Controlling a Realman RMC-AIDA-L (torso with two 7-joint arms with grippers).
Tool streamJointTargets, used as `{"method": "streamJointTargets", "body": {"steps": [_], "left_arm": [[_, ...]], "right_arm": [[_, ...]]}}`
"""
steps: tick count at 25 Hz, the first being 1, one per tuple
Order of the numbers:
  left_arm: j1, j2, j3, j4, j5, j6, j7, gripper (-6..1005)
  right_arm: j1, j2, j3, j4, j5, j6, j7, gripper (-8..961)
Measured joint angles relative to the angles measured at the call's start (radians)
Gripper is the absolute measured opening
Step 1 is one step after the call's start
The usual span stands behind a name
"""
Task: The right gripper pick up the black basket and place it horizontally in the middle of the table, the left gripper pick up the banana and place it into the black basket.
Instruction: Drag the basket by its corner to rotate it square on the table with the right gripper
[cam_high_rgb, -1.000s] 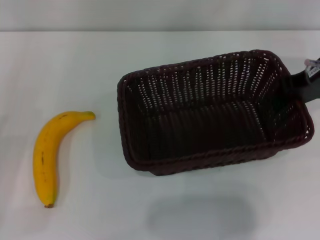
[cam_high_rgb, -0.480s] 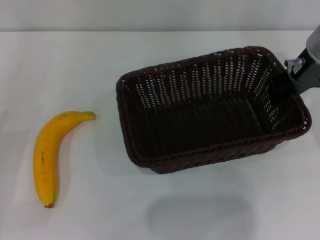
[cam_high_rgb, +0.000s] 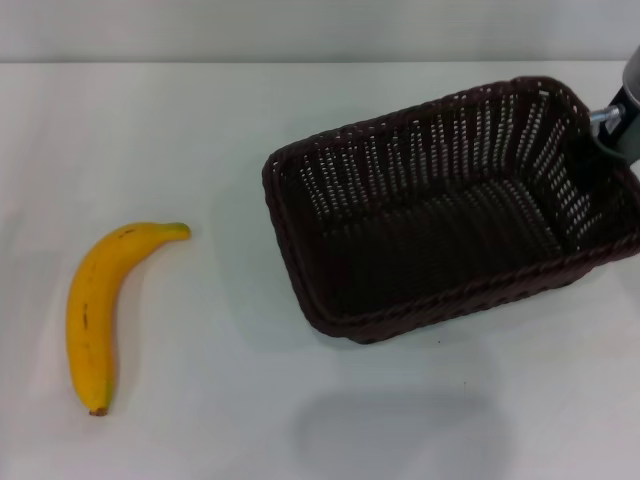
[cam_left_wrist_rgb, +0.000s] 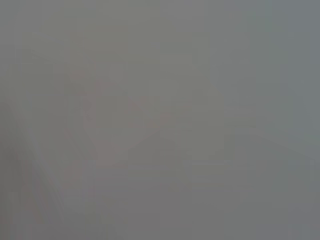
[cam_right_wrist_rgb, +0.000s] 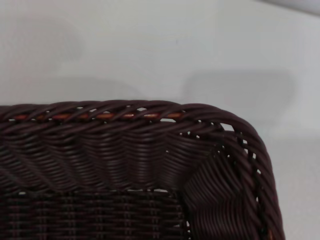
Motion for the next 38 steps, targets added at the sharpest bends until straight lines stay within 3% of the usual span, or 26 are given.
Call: {"method": "streamJointTargets", "body": {"steps": [7,13,29,38], "left_arm": [[-0.002,0.005,0.0,0.003,0.003,-0.008,0.002,881],[-0.008,0.005,0.0,0.004,0.001,-0.009,0.006,881],[-0.011,0.006,-0.002,0.004,-0.003,-0.002,0.01,881],[-0.013,0.007,-0.002,0.004,0.002,-0.003,0.01,880]], "right_arm": [[-0.001,0.003,-0.069,0.003,-0.06,0.011,0.048,189],[-0.064,0.004,-0.15,-0.072,-0.088,-0.03,0.009,217],[-0.059,0.007,-0.063,-0.045,0.112,0.052,0.097,289],[-0.098,0.002,-0.056,-0.193,0.152,0.136,0.143,554]]}}
